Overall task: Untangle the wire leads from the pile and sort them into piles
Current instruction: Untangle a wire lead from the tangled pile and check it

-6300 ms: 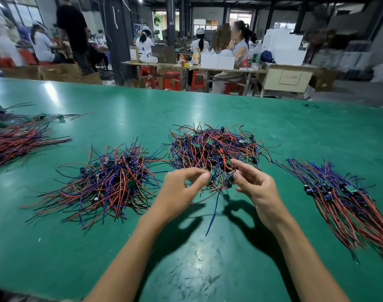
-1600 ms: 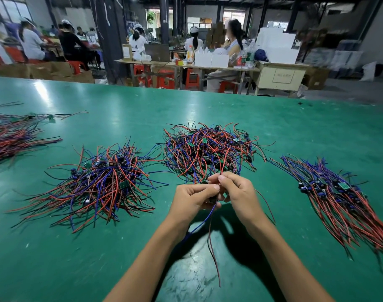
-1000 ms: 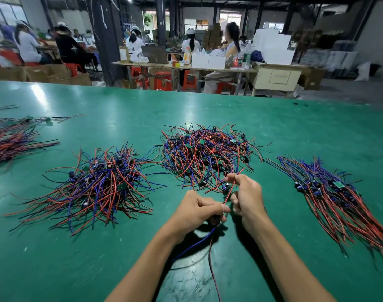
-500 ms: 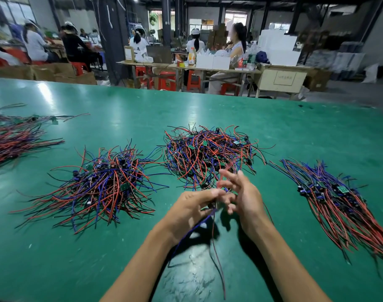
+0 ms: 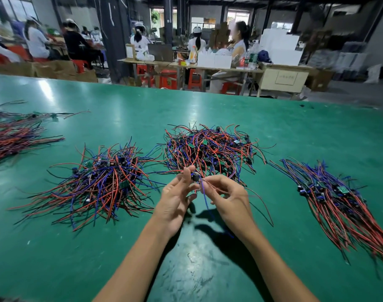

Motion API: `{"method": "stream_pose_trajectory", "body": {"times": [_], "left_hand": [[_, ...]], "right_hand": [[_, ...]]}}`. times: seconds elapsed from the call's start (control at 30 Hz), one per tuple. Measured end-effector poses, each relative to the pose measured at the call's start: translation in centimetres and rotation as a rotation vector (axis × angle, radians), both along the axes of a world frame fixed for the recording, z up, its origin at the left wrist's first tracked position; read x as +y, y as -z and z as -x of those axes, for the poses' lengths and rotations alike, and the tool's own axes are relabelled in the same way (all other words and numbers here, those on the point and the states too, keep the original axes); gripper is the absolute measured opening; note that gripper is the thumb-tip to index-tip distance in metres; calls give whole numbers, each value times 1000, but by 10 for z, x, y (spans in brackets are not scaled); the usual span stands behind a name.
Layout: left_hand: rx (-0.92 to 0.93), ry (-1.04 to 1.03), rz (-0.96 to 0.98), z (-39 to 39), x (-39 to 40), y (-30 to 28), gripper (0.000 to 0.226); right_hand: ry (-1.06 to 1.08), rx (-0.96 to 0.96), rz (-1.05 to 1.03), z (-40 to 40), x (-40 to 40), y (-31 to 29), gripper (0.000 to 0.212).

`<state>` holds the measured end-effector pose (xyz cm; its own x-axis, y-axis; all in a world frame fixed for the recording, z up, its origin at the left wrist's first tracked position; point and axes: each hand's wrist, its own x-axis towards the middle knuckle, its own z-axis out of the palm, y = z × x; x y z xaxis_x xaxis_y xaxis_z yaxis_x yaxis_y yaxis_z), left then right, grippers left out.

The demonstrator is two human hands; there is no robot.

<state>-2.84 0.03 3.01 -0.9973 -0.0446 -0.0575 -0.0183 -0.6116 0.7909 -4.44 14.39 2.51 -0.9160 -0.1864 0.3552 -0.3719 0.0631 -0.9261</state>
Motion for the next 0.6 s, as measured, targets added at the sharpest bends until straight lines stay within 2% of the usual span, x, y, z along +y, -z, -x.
{"method": "stream_pose_trajectory", "body": {"times": [0.13, 0.37, 0.53, 0.6], "left_hand": [[15, -8, 45, -1, 6, 2, 69], [15, -65, -12, -2, 7, 1, 72], [10, -71, 96, -5, 8, 2, 75], [41, -82, 143, -6, 9, 1, 72]], "right_hand": [[7, -61, 118, 4, 4, -1, 5], [15, 17, -41, -1, 3, -1, 31], [23, -77, 170, -3, 3, -5, 16], [38, -143, 215, -3, 2, -8, 22]]}}
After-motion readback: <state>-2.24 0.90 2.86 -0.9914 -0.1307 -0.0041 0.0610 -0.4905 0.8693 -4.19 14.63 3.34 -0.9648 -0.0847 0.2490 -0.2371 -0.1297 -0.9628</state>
